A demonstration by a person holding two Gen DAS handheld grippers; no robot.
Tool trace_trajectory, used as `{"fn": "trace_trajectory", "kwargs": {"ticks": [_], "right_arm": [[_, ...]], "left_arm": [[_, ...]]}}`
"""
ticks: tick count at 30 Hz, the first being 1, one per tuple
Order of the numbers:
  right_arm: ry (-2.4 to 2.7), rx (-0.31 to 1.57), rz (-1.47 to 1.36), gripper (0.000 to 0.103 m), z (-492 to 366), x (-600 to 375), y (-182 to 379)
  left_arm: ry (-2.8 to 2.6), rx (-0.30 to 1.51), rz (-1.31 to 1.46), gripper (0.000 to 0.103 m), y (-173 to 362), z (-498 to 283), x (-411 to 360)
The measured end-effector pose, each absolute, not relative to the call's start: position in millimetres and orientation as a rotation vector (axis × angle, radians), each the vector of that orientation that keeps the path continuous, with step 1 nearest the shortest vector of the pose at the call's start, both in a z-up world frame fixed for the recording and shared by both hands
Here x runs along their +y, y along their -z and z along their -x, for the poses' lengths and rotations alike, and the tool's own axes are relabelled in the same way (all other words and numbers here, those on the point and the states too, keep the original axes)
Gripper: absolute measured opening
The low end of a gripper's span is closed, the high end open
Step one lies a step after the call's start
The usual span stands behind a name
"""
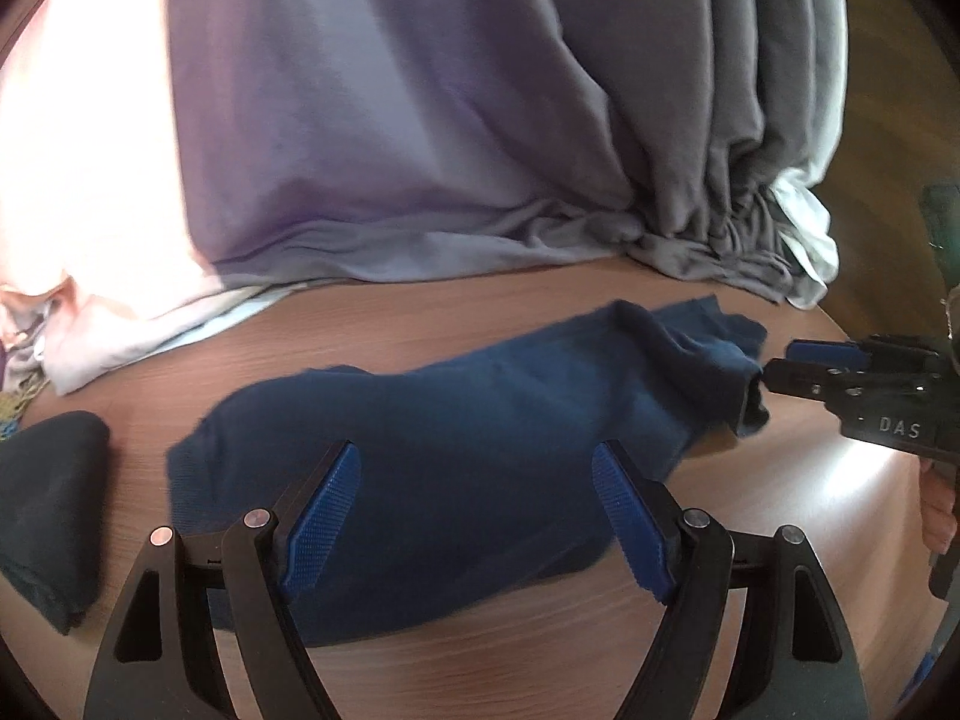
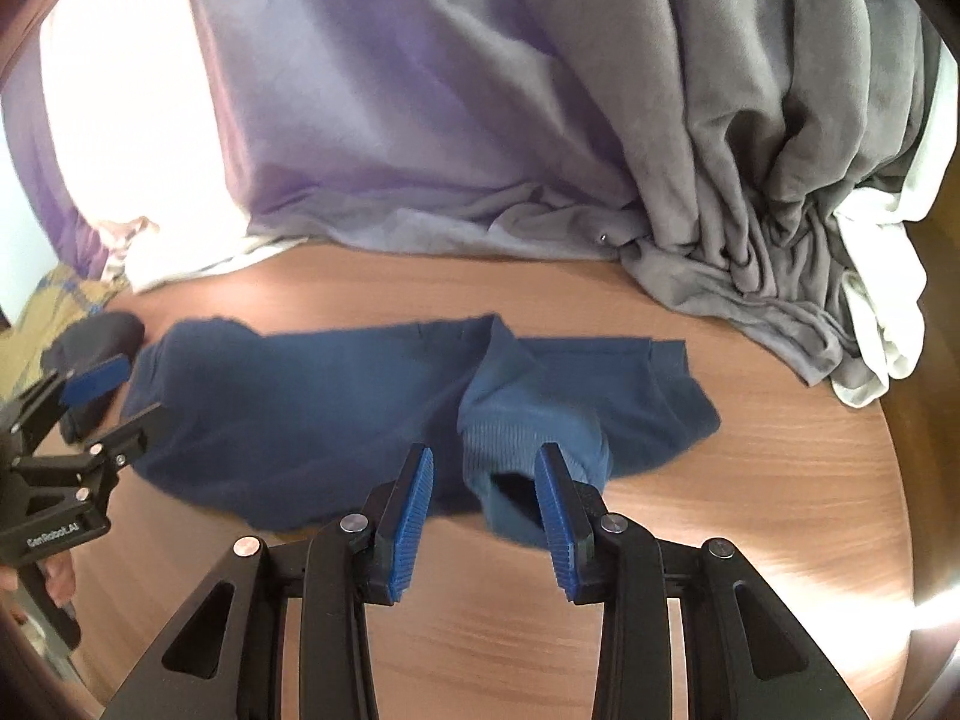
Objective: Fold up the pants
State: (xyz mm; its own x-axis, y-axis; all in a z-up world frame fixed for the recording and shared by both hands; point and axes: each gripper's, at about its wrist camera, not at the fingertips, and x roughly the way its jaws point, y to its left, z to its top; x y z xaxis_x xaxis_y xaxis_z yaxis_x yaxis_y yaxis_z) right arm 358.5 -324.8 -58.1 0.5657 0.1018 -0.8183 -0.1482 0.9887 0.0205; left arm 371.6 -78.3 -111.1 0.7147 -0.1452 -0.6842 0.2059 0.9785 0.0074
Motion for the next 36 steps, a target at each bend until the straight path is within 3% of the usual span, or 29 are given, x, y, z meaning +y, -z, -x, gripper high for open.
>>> {"fn": "trace_trajectory", "kwargs": {"ticks": [8,9,10,12,23,28,29,31,32,36], "right_arm": [[-0.141,0.936,0.152,0.035,-354.0,-323.6,79.4],[-0.141,0.923,0.183,0.04,-352.4,-321.0,80.2],[-0.134,0.904,0.214,0.054,-350.3,-318.4,80.4],[-0.119,0.854,0.281,0.066,-345.6,-312.9,80.8],[-0.121,0.902,0.299,0.065,-359.6,-320.8,106.4],[-0.115,0.921,0.262,0.053,-366.6,-331.0,113.1],[-0.114,0.923,0.249,0.049,-368.0,-333.3,113.8],[-0.126,0.938,0.196,0.026,-371.9,-340.3,113.2],[-0.129,0.94,0.168,0.021,-372.6,-343.3,111.4],[-0.112,0.919,0.057,0.014,-377.8,-361.4,94.8]], "left_arm": [[0.23,0.817,-0.127,0.079,142.4,-378.9,-97.3],[0.233,0.821,-0.129,0.079,144.9,-379.7,-98.7],[0.236,0.825,-0.129,0.079,146.9,-380.2,-100.2],[0.239,0.832,-0.129,0.079,150.0,-380.9,-101.6],[0.274,0.88,-0.15,0.079,169.0,-384.3,-111.8],[0.274,0.932,-0.137,0.079,181.2,-387.6,-111.4],[0.273,0.94,-0.136,0.079,182.5,-387.7,-111.3],[0.27,0.939,-0.135,0.079,180.9,-386.6,-111.7],[0.268,0.936,-0.135,0.078,179.7,-386.2,-112.0],[0.267,0.921,-0.142,0.077,173.5,-386.9,-115.7]]}}
